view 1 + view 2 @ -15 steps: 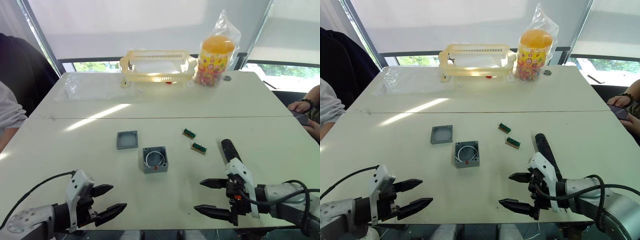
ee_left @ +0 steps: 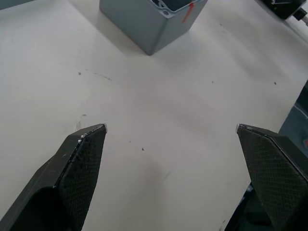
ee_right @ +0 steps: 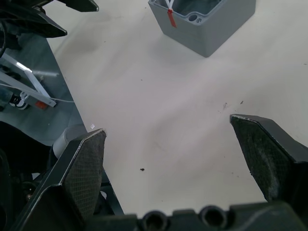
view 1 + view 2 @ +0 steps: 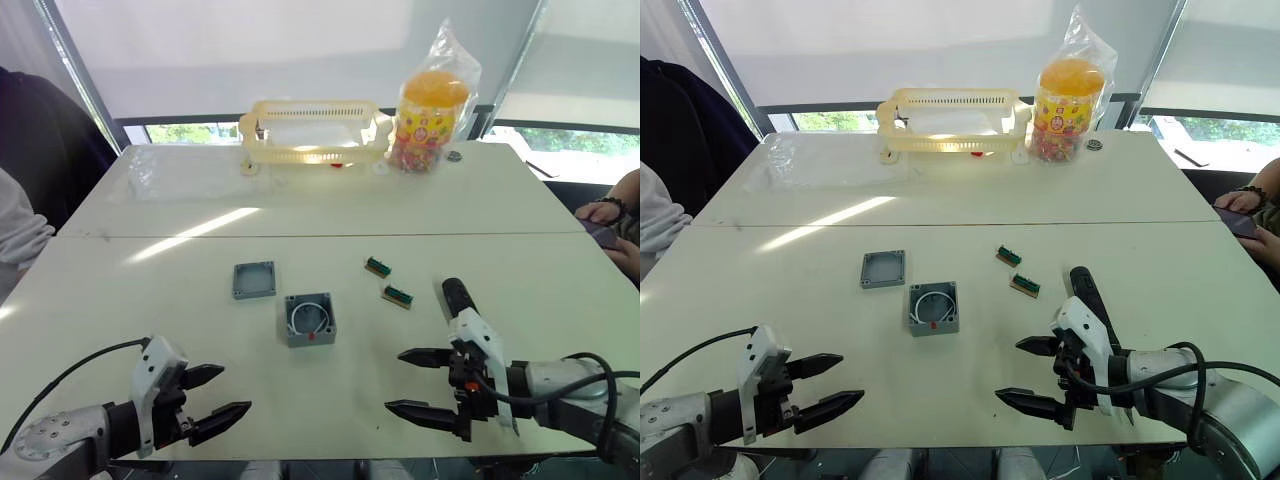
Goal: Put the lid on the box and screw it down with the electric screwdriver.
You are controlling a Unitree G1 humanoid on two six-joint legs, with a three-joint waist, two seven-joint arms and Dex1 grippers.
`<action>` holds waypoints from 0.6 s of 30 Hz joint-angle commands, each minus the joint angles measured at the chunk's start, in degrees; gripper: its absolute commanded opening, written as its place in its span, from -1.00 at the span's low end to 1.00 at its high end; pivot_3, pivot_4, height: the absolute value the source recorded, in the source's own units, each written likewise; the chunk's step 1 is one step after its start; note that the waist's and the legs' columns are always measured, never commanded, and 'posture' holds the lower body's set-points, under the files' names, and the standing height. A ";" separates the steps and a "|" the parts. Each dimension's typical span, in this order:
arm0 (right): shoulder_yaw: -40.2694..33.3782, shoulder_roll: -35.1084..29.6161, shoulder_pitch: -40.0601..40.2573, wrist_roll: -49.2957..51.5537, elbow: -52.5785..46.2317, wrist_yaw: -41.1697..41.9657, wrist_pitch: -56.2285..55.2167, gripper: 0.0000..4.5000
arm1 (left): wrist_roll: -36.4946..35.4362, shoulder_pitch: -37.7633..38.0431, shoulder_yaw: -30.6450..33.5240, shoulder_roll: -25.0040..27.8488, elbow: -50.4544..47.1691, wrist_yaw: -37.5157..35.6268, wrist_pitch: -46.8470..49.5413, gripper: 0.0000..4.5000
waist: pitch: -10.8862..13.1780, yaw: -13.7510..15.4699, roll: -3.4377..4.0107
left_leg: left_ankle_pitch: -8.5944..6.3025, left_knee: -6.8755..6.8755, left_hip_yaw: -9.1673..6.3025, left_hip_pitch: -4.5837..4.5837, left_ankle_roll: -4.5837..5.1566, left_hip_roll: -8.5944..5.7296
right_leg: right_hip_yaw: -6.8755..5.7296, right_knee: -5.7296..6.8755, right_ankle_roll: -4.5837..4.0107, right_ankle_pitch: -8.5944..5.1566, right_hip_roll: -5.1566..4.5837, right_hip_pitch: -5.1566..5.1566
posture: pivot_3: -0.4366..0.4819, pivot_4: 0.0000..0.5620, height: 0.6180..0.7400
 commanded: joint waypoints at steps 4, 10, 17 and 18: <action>0.13 0.18 -1.09 -0.04 0.07 1.40 -1.78 1.00 | -1.95 -0.68 1.70 -0.49 -0.25 -1.00 -0.76 0.97 | 0.00 -0.01 0.00 | 0.00 -0.01 0.01 0.00 0.00 0.02 | 0.00 -0.03 0.00 0.00 -0.02 0.00 | -0.05 -0.47 1.00; 1.13 0.96 -1.68 -2.42 1.08 0.89 -3.51 1.00 | 4.28 -2.53 1.09 5.03 0.81 -0.66 -1.00 0.97 | 0.01 0.03 -0.04 | 0.00 -0.01 0.00 0.00 0.00 0.01 | 0.00 -0.03 0.00 0.00 -0.02 0.00 | -0.05 -0.47 1.00; -1.36 0.21 -5.69 3.91 1.04 0.31 1.04 1.00 | 1.06 -17.75 1.05 24.38 7.64 -11.90 6.84 0.97 | 0.08 0.00 -0.05 | 0.00 -0.04 0.00 -0.08 0.00 0.01 | -0.01 -0.02 -0.01 0.00 0.00 -0.10 | -0.05 -0.47 1.00; -1.68 -0.05 -7.15 4.76 1.37 0.17 1.78 1.00 | 0.69 -22.17 -0.73 26.86 8.45 -13.58 7.36 0.97 | 0.08 -0.07 -0.05 | 0.00 -0.03 0.00 -0.14 0.00 0.02 | -0.01 -0.04 -0.02 0.01 0.01 -0.16 | -0.05 -0.47 1.00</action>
